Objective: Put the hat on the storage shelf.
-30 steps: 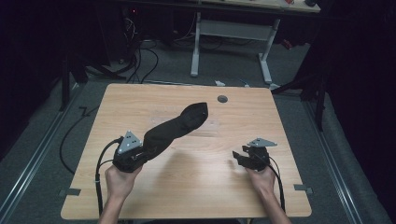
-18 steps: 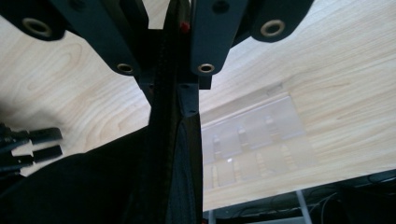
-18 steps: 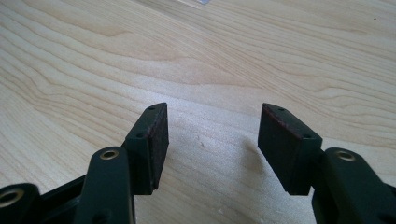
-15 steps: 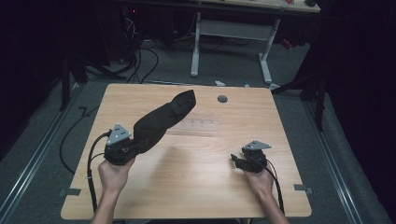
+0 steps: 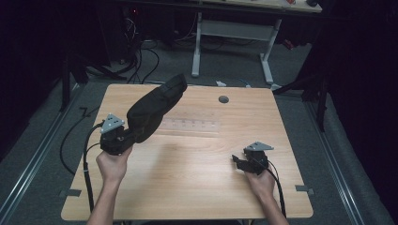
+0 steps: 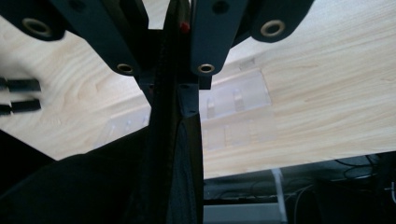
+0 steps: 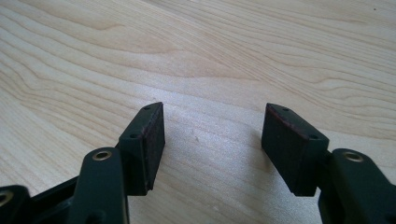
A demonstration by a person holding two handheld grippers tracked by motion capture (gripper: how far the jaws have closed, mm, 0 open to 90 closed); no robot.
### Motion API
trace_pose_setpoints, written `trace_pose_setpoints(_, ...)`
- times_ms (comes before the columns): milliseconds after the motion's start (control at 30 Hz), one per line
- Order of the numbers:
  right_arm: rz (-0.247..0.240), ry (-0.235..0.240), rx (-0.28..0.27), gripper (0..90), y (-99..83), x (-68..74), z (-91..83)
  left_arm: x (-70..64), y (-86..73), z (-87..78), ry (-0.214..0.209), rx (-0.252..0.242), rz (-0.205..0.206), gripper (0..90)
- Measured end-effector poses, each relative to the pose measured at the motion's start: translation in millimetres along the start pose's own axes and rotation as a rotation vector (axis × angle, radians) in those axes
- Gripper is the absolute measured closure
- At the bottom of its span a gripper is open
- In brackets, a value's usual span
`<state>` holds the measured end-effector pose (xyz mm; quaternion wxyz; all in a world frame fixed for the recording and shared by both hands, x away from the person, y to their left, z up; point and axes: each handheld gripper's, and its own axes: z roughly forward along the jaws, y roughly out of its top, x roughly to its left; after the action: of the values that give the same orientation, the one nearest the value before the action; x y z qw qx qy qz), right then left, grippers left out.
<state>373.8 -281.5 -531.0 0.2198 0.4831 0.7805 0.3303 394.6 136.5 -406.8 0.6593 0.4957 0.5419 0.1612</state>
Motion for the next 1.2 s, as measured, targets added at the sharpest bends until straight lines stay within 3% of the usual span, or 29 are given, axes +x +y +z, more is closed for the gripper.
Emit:
trace_pose_setpoints(400,0.006,-0.003,0.002,39.4,0.0,0.4,-0.1,8.6,12.5,19.0,0.042,-0.047,-0.029,86.4)
trace_pose_setpoints(533,0.008,-0.005,0.002,39.3,0.0,0.7,-0.2,12.4,14.0,24.6,0.064,-0.055,-0.003,86.5)
trace_pose_setpoints(867,0.007,-0.005,0.002,39.3,0.0,0.8,-0.3,17.8,11.1,42.2,0.101,-0.083,-0.017,86.5)
trace_pose_setpoints(1067,0.003,-0.003,0.002,39.1,-0.1,1.0,-0.5,18.0,5.9,54.8,0.129,-0.080,0.014,86.5)
trace_pose_setpoints(1200,0.004,0.000,0.003,38.7,-0.2,1.2,-0.6,20.3,5.2,62.7,0.143,-0.078,0.009,86.5)
